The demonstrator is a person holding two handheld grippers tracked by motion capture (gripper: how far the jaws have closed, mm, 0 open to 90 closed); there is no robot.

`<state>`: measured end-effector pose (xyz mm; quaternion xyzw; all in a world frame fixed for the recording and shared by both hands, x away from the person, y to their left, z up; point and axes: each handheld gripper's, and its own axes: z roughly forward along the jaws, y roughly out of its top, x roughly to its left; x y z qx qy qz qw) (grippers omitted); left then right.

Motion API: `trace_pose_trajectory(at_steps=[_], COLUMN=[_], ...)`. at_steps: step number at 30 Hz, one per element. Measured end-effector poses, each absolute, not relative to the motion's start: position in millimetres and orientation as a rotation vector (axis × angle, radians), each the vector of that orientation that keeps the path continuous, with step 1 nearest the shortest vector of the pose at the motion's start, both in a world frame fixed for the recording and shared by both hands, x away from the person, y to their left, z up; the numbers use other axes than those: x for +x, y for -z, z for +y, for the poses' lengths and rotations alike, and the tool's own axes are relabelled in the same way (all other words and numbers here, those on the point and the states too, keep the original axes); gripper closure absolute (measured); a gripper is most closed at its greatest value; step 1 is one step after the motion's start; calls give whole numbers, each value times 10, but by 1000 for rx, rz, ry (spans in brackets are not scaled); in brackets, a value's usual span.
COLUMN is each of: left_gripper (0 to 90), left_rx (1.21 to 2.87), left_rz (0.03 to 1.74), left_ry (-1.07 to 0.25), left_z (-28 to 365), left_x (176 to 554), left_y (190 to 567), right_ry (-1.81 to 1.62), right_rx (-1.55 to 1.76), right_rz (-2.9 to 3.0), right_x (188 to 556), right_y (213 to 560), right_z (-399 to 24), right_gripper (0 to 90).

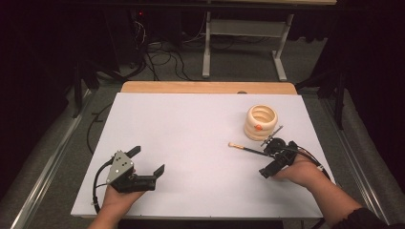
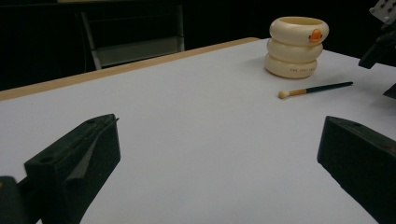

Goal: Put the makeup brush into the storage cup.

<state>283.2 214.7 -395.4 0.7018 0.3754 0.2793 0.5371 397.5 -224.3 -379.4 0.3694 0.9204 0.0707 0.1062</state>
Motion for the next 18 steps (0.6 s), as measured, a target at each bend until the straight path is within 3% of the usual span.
trace_pose_trajectory(at_steps=[18], left_gripper=[2], left_rx=[1661], left_rz=[897], left_ry=[-669], left_z=[2157], left_x=[2831], left_y=[3945], right_ry=[-219], right_rx=[1079], right_rz=[2707], right_x=[4139], right_y=[3797], right_z=[-2128], right_gripper=[31])
